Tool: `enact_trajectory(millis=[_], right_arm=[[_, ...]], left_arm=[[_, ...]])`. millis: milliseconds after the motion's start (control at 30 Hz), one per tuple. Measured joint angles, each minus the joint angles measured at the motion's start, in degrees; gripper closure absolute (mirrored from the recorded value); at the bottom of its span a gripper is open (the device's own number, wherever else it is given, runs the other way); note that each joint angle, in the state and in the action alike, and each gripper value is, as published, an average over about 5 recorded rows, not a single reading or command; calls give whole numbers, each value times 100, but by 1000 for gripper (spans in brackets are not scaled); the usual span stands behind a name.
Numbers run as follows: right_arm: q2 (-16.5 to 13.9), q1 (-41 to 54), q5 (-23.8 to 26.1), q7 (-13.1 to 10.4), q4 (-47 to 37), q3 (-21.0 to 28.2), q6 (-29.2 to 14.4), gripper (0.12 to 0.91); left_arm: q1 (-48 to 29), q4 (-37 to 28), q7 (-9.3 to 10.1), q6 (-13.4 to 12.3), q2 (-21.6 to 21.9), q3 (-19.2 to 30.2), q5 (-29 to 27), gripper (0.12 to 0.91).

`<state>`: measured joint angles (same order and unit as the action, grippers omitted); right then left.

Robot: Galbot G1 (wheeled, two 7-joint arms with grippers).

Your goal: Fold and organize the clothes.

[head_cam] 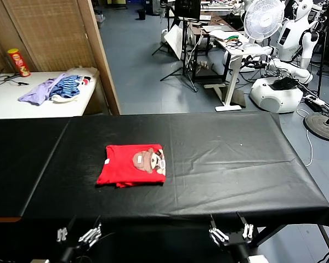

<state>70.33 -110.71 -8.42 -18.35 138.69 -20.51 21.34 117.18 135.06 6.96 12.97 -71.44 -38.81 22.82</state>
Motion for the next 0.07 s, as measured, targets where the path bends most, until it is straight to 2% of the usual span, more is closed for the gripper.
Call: enact_trajectory(millis=[67], right_arm=[[0,-5,-1,-1,5,-1,2,227]], left_arm=[[-3,3,-5,6,0,0,0,232]])
